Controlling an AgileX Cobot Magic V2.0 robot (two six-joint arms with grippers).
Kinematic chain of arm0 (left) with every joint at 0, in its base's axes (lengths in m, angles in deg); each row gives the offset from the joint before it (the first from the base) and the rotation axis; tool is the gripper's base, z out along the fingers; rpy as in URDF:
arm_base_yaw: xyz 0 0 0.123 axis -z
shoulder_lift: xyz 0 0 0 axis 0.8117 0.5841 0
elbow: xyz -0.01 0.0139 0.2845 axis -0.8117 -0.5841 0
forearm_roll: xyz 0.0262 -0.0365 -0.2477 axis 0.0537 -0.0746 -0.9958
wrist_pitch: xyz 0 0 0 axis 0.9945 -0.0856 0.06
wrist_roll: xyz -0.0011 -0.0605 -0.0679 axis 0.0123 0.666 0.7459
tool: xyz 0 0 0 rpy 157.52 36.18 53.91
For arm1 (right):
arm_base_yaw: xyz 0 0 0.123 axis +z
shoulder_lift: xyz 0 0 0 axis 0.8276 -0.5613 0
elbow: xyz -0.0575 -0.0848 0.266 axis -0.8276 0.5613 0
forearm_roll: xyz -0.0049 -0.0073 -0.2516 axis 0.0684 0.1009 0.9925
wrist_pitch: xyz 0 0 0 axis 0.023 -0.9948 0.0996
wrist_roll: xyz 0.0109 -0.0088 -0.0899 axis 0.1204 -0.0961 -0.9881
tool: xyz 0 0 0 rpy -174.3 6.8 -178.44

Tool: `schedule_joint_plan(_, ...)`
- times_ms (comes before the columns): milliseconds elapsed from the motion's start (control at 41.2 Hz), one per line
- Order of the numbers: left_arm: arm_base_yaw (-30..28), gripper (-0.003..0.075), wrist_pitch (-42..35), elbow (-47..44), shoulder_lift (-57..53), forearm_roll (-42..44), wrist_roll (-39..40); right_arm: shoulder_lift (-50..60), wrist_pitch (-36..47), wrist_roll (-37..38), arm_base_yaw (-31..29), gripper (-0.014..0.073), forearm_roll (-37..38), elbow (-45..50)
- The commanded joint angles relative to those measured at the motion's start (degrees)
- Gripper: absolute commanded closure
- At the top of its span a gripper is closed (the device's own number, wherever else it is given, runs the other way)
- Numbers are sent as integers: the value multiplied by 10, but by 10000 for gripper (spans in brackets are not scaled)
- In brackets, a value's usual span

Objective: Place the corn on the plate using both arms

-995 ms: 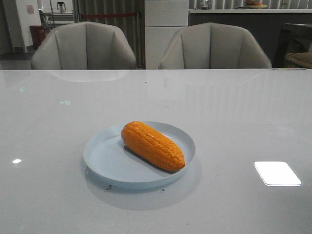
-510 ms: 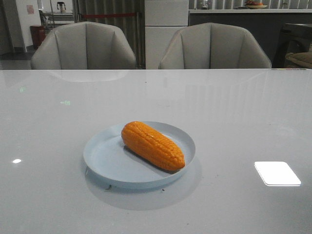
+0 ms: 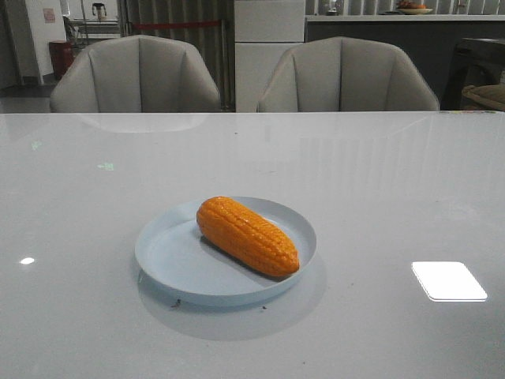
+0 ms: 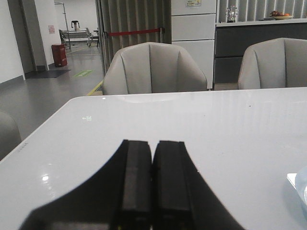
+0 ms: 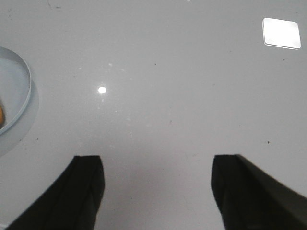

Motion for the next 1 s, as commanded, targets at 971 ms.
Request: schedule_joint_plan(971,2,631,-45,-21,-9,0,6,293,41,-2,10,26,-57,-13)
